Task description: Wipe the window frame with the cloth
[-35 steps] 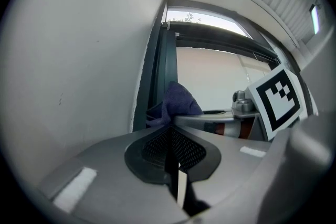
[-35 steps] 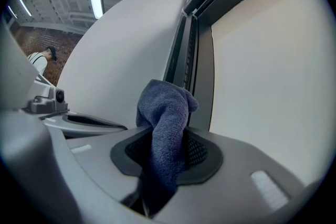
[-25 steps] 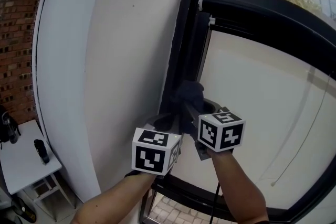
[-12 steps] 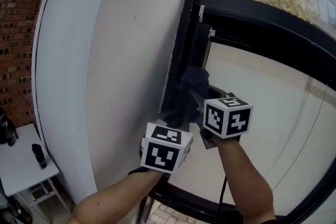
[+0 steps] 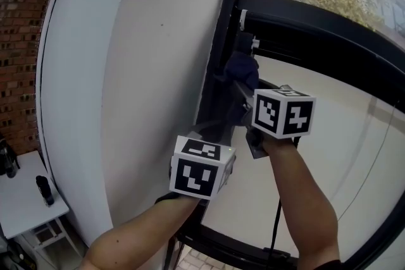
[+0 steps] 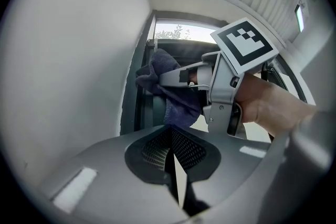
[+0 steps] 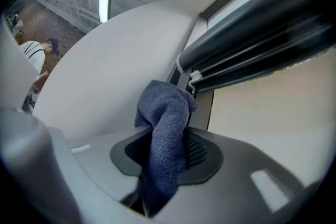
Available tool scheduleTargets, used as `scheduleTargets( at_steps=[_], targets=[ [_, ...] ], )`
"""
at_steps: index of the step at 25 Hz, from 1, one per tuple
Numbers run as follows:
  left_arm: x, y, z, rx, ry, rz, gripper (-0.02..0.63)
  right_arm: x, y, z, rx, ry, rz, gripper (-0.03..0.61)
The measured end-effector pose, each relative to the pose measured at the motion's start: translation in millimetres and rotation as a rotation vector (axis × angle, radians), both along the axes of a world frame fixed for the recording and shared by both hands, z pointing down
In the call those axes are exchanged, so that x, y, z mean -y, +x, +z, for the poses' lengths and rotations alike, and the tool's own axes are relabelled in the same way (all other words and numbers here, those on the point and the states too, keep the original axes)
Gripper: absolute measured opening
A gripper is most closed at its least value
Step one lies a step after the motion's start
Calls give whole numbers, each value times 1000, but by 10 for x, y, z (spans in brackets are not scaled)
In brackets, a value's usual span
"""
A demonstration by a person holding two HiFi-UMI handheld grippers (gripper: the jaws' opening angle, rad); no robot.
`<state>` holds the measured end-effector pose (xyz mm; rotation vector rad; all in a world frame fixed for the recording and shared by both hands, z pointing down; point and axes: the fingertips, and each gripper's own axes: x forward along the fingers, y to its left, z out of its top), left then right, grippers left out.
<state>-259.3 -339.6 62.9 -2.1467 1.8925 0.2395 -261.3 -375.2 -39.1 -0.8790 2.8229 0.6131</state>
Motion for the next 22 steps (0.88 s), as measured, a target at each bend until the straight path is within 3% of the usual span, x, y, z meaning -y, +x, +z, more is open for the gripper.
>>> scheduleTargets(
  at_steps=[13, 22],
  targets=[
    [-27, 62, -518, 4, 71, 7, -6, -35, 43, -529, 97, -10, 31, 121],
    [-86, -13, -773, 30, 109, -19, -6, 3, 26, -610, 78, -5, 52, 121]
  ],
)
